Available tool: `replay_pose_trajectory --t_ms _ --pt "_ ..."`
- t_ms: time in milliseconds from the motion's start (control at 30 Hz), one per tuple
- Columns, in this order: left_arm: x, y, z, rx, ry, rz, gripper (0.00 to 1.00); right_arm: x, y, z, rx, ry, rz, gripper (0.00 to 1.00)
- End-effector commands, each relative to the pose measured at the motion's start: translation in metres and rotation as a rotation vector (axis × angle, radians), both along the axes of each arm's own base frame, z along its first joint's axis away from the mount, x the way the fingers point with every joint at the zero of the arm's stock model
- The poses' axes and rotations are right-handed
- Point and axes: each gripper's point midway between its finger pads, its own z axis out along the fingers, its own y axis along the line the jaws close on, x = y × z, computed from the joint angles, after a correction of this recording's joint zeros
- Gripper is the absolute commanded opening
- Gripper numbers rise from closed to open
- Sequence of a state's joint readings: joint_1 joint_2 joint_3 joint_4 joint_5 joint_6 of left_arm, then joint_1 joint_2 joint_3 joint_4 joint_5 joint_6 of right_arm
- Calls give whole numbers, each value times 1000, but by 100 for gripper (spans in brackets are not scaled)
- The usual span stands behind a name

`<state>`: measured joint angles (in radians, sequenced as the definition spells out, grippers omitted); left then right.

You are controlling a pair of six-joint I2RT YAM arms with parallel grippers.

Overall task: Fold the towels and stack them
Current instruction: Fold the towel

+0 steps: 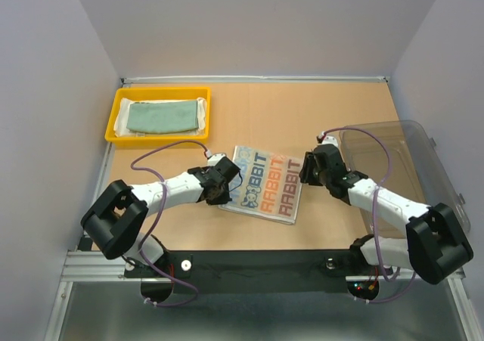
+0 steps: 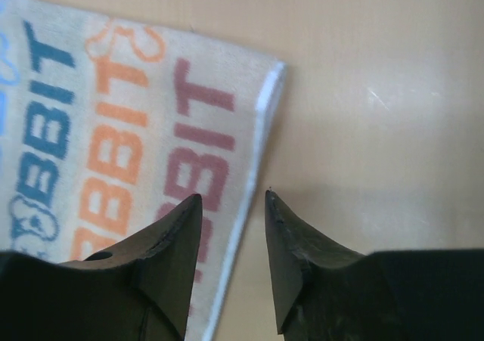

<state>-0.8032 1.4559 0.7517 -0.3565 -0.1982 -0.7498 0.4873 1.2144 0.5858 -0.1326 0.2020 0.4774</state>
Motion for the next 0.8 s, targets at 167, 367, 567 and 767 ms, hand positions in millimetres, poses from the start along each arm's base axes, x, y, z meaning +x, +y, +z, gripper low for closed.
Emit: replay_pose_trajectory --t_ms 167,367,567,767 --pt "-21 13 -11 0 41 6 0 65 55 38 245 -149 46 31" --pt "-25 17 -10 -1 46 12 0 77 24 -7 219 -90 -71 30" --pt "-36 27 -18 14 80 17 0 69 4 -50 221 0 -111 30" --pt "-46 30 -21 -12 96 21 0 69 1 -53 210 -3 -101 30"
